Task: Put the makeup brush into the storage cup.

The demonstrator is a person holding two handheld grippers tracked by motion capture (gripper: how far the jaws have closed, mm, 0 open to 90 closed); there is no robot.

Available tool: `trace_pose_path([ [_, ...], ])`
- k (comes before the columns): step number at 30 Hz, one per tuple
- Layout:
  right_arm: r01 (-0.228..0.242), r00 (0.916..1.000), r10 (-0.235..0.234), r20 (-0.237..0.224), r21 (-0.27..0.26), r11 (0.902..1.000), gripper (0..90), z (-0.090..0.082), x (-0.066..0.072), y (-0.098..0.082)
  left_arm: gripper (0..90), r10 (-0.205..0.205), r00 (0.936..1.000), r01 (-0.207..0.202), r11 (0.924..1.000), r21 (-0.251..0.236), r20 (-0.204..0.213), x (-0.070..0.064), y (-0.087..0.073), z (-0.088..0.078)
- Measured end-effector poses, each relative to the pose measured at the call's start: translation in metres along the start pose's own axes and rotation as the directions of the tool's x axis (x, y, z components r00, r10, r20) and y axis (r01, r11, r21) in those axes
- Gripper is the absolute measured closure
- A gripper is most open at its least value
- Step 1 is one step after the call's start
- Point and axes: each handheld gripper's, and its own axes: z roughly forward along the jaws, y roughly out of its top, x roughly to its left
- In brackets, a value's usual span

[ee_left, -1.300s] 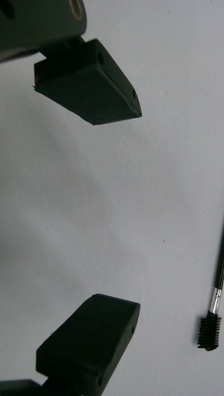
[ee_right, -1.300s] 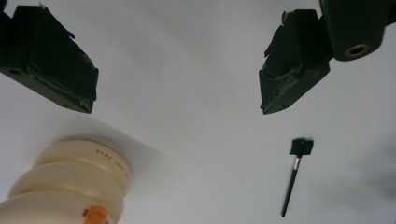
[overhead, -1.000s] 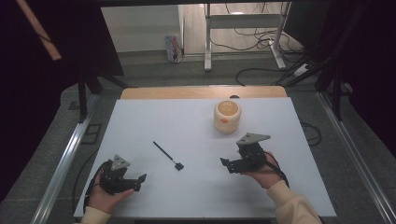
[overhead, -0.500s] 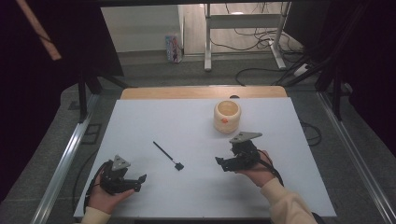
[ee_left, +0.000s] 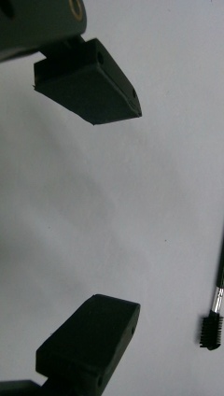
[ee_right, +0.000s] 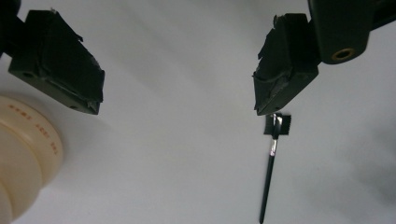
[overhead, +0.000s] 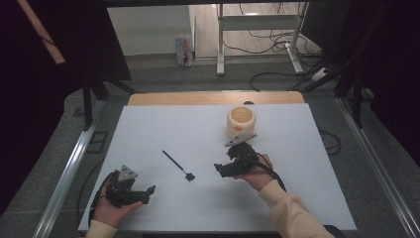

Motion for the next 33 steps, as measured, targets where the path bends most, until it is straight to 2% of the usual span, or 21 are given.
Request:
trace_pose_path([
  [13,0.026,0.9994,-0.025,-0.023,0.045,0.9986,17.9,0.026,0.017,0.026,9.1,0.002,1.0,-0.002,1.0,0.002,-0.007,0.0,-0.001,-0.001],
  [33,0.05,0.9976,-0.045,-0.052,0.082,0.9954,20.5,0.051,0.033,0.039,9.2,0.003,0.9999,-0.003,1.0,0.006,-0.012,0.001,-0.002,-0.001],
])
